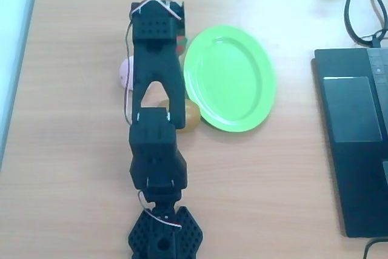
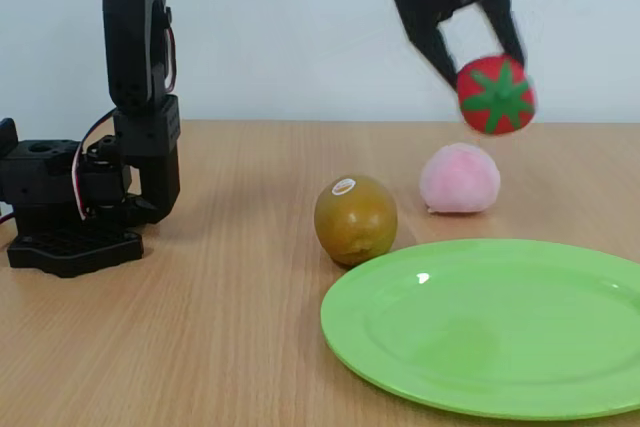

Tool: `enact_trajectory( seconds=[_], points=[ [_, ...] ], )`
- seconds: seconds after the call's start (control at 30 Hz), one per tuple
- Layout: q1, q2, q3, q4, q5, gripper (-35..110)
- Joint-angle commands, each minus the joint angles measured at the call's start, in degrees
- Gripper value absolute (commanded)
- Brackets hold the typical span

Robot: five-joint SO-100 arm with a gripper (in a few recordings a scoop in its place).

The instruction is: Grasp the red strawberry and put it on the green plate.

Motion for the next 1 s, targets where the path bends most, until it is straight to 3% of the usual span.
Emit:
enact_trajectory(
  seconds=[0.0, 0.4, 0.73, 0.97],
  points=[
    [6.3, 1.1, -5.4, 1.1, 3.2, 9],
    [25.0, -20.7, -20.2, 1.1, 10.9, 9],
    [25.3, -35.2, -32.3, 2.8, 4.8, 12],
    [23.0, -38.1, -31.6, 3.5, -1.8, 14]
  ],
)
